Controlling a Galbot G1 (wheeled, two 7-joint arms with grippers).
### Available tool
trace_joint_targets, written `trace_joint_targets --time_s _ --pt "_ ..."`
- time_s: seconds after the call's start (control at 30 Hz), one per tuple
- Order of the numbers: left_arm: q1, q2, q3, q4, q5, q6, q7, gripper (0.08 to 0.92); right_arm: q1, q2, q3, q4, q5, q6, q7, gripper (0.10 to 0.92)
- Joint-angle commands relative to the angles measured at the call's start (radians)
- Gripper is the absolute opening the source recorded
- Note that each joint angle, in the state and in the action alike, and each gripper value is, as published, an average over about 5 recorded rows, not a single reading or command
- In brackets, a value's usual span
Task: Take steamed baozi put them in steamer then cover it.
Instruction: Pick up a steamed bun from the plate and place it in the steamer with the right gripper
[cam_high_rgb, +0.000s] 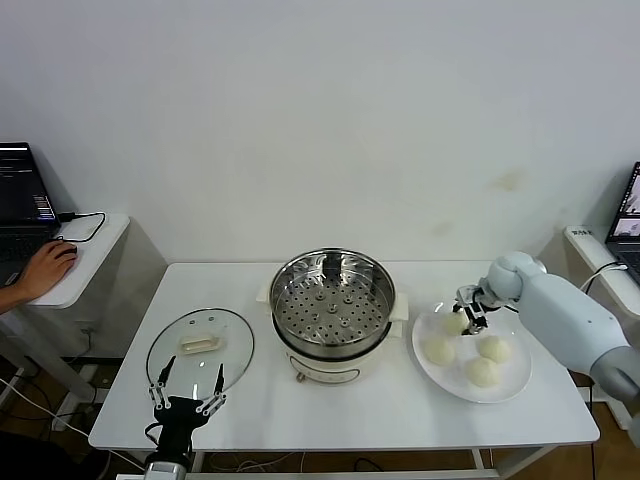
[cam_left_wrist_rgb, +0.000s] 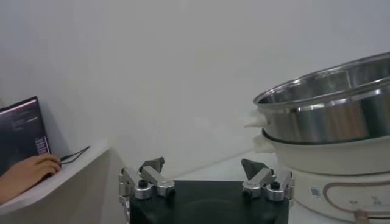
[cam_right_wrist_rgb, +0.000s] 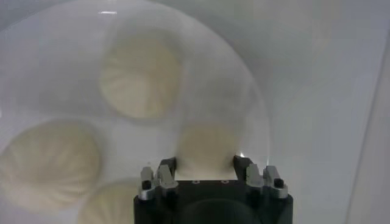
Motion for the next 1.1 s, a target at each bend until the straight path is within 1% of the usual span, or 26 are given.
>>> trace_joint_targets --time_s 0.03,0.2,0.33,0.53,0.73,0.87,1.1 --pt "0.001 0.004 -0.001 -0.007 -0.001 0.001 -0.001 0.823 0.062 -0.052 -0.05 0.081 0.07 0.001 -0.005 0.594" --pt "0.0 0.006 -0.001 -0.009 -0.001 0.001 -0.003 0.823 0.235 -0.139 -0.167 0.218 0.232 -0.024 -0.029 0.594" --pt "-0.002 0.007 0.003 -0.009 -0.001 0.0 -0.003 0.823 0.408 -0.155 -0.29 0.293 0.332 -0.03 -0.036 0.594" --pt "-0.004 0.011 0.008 -0.009 -0.001 -0.003 -0.002 0.823 0.684 -0.075 -0.464 0.32 0.466 -0.022 -0.028 0.594" --pt "-0.006 0.018 0.002 -0.014 -0.006 -0.007 -0.004 0.823 0.772 0.049 -0.559 0.313 0.582 0.02 0.024 0.594" --pt "-0.006 0.023 -0.004 -0.015 -0.008 -0.012 -0.008 0.823 0.761 0.148 -0.596 0.299 0.601 0.071 0.063 0.594" --pt "-0.008 0.028 -0.022 -0.017 -0.02 -0.012 -0.015 0.823 0.693 0.301 -0.623 0.24 0.529 0.199 0.085 0.601"
